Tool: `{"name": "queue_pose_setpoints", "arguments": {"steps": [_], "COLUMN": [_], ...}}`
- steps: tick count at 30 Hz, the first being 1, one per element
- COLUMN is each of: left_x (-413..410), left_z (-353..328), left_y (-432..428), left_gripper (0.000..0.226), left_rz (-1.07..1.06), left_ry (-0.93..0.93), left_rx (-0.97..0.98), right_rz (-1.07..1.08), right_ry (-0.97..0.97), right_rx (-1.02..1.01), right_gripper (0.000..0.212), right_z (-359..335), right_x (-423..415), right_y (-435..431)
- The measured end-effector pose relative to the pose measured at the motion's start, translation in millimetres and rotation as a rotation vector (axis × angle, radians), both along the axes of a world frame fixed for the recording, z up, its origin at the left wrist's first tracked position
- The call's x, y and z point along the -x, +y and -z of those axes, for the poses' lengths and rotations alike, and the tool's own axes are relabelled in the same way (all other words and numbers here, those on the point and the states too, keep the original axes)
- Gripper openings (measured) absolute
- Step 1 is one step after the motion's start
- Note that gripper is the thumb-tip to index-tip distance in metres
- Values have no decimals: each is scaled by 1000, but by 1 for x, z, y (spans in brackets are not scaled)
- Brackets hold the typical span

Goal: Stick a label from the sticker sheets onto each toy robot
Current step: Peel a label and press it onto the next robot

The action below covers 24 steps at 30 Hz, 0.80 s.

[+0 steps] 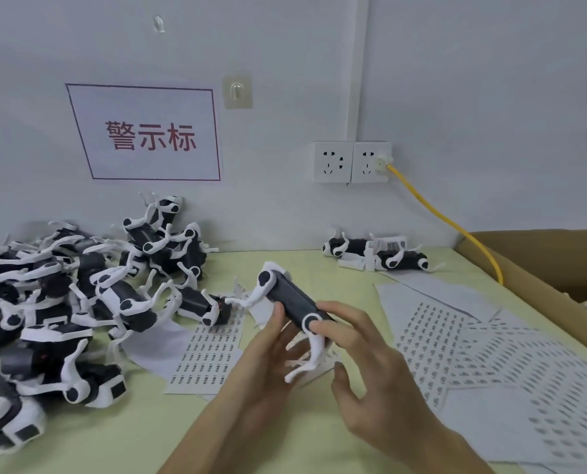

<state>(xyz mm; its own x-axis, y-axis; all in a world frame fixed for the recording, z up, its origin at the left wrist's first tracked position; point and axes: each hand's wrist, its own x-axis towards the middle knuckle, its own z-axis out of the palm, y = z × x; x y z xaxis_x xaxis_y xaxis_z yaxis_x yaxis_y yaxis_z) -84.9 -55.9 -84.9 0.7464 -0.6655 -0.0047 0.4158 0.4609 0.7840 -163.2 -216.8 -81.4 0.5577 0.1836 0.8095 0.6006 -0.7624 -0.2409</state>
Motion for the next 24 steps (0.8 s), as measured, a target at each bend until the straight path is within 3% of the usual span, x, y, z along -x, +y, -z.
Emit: {"name": "queue_pose_setpoints", "arguments": {"steps": [9, 15, 20, 22, 24], "left_x": [-2, -5, -6, -12, -17], "left_z": [-6, -5, -8, -9, -12], "left_y": [6, 3, -1, 4, 10], "left_gripper": [85, 67, 67, 64, 58], "left_rz": [27, -12, -183, -294, -341], "left_ry": [6, 119, 160, 151, 147], "left_rx": [-6, -56, 44, 56, 55], "right_rz": [-33, -21, 18, 118, 221], "right_ry": [40, 67, 56, 120, 295], "right_rx": [-36, -14, -172, -285, -243], "right_gripper": [59, 62, 42, 37, 34], "right_z": [1, 2, 3, 4, 6], "right_x": [7, 5, 5, 3, -2], "right_y": [9, 12, 11, 5, 0]}}
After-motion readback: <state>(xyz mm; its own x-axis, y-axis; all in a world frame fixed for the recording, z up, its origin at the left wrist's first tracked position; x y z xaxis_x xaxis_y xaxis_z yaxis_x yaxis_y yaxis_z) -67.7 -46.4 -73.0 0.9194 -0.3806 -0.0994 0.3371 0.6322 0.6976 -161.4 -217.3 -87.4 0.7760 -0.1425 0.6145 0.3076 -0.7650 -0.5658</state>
